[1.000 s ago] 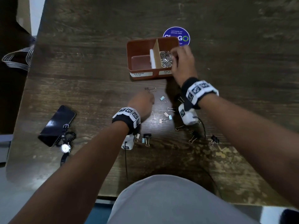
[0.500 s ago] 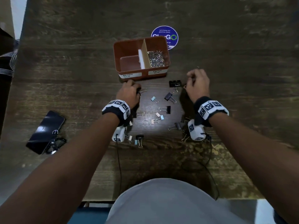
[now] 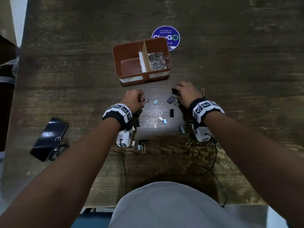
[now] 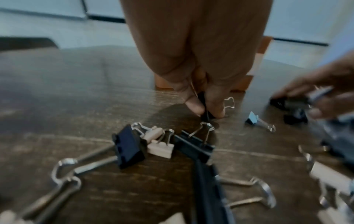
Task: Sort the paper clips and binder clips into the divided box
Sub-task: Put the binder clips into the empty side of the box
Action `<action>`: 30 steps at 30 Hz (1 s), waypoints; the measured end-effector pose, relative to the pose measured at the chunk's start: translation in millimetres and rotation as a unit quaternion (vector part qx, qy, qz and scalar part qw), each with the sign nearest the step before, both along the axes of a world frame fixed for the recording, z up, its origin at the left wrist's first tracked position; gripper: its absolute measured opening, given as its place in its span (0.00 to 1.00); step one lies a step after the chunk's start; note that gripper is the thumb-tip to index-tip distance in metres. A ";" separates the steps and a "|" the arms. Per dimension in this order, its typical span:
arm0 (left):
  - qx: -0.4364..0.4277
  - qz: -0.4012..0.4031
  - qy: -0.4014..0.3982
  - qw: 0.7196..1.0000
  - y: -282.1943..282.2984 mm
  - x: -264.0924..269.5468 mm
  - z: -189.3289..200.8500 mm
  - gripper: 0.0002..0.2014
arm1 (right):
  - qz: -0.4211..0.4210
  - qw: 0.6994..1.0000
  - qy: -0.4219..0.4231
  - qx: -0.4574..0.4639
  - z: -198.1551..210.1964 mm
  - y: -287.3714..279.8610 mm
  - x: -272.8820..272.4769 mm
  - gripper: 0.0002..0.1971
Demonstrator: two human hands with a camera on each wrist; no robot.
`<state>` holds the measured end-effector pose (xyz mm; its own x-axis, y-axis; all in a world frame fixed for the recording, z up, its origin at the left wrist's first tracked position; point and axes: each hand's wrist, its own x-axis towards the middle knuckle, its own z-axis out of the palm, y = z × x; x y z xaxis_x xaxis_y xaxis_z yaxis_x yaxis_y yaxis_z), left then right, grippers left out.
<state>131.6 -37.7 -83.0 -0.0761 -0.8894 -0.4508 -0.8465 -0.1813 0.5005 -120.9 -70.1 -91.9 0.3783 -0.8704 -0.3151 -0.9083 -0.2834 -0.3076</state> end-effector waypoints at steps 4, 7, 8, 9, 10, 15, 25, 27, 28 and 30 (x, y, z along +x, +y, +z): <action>-0.004 0.091 0.097 0.991 -0.3 -3.6 11.5 0.15 | -0.020 0.997 -0.041 -0.060 -0.4 9.6 -3.6 0.10; 0.070 0.113 0.187 0.973 -5.4 -7.6 16.9 0.19 | -0.115 0.982 -0.146 -0.017 9.4 14.7 -4.2 0.06; 0.089 0.111 0.201 0.969 -7.1 -9.7 17.7 0.20 | -0.146 0.975 -0.167 0.000 13.4 14.6 -5.8 0.06; 0.102 0.109 0.209 0.966 -8.3 -12.8 18.4 0.22 | -0.168 0.969 -0.182 0.010 17.9 14.4 -7.9 0.05; 0.110 0.113 0.214 0.964 -8.9 -16.9 18.5 0.23 | -0.185 0.963 -0.193 0.022 21.9 13.7 -10.3 0.05; 0.110 0.150 0.230 0.955 -10.0 -42.2 17.9 0.21 | -0.309 0.858 -0.353 0.210 29.6 15.1 -13.8 0.04; 0.109 0.143 0.220 0.959 -12.6 -50.6 18.2 0.05 | -0.303 0.862 -0.340 0.225 25.7 11.1 -17.8 0.06; 0.096 0.126 0.183 0.970 -13.8 -47.3 14.2 0.08 | -0.304 0.855 -0.354 0.226 31.0 12.1 -15.3 0.10; 0.092 0.120 0.176 0.973 -14.4 -46.3 12.8 0.09 | -0.307 0.846 -0.374 0.225 33.6 12.8 -13.5 0.12; 0.072 0.091 0.152 0.982 -15.6 -45.4 11.1 0.12 | -0.321 0.807 -0.430 0.248 36.3 15.3 -9.2 0.15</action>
